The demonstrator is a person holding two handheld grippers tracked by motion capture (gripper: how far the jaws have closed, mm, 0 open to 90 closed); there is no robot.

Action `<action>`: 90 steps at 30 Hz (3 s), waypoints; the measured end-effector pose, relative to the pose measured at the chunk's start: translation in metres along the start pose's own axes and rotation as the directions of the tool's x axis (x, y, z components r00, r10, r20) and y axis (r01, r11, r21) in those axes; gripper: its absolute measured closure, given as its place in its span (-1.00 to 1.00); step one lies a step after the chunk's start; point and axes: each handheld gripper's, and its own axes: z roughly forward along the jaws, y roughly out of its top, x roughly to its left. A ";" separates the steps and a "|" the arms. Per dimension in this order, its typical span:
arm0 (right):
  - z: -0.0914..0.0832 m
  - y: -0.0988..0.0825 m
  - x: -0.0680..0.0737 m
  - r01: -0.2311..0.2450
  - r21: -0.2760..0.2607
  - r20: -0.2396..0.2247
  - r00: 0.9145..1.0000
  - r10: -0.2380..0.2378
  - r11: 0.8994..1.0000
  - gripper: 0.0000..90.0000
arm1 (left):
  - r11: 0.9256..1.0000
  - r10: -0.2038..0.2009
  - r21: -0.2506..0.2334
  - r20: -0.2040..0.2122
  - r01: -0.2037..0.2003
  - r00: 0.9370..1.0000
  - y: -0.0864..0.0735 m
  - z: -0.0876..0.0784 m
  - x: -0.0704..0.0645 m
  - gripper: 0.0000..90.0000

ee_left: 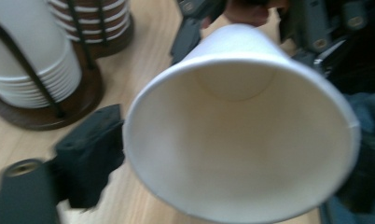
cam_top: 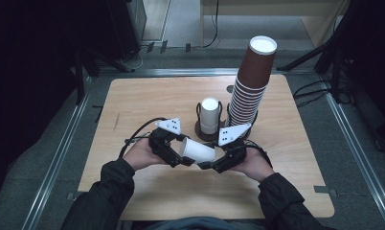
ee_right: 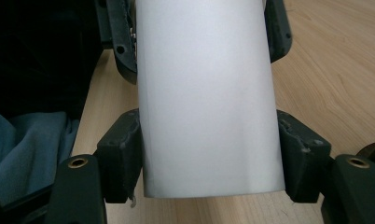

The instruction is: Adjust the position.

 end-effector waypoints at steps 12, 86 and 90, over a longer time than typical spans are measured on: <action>0.002 0.000 0.000 -0.004 0.006 -0.015 1.000 0.004 1.000 -0.26 | 1.000 -0.014 0.011 0.051 0.013 0.999 0.000 -0.002 0.004 -0.49; 0.032 -0.006 0.000 0.007 0.201 0.041 0.999 -0.016 0.980 -0.36 | 0.931 0.083 0.361 -0.057 -0.057 0.995 0.024 0.024 -0.009 -0.45; 0.031 -0.005 0.002 0.020 0.203 0.040 0.999 -0.029 0.979 -0.27 | 0.932 0.086 0.358 -0.059 -0.059 0.995 0.024 0.024 -0.009 -0.47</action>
